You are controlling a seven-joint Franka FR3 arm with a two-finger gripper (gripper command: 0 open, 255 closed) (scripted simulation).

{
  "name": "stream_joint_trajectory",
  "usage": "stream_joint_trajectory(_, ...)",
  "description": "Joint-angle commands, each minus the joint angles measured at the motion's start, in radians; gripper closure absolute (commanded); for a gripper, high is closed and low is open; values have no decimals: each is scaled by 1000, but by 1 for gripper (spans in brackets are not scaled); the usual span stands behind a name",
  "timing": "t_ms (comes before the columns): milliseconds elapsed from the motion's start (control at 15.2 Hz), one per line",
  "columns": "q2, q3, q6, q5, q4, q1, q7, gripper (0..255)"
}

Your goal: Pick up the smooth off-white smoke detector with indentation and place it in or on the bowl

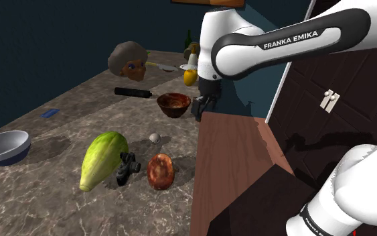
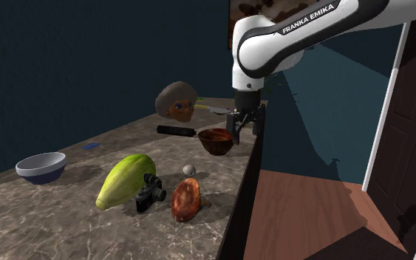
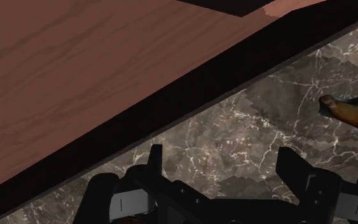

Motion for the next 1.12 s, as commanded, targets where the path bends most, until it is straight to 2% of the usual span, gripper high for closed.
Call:
stream_joint_trajectory(0,70,19,41,-9,32,3,23,0)
stream_joint_trajectory(462,322,70,139,-77,185,26,109,0)
stream_joint_trajectory(990,620,87,181,-181,433,93,197,0)
stream_joint_trajectory(1056,627,85,192,-184,428,94,200,0)
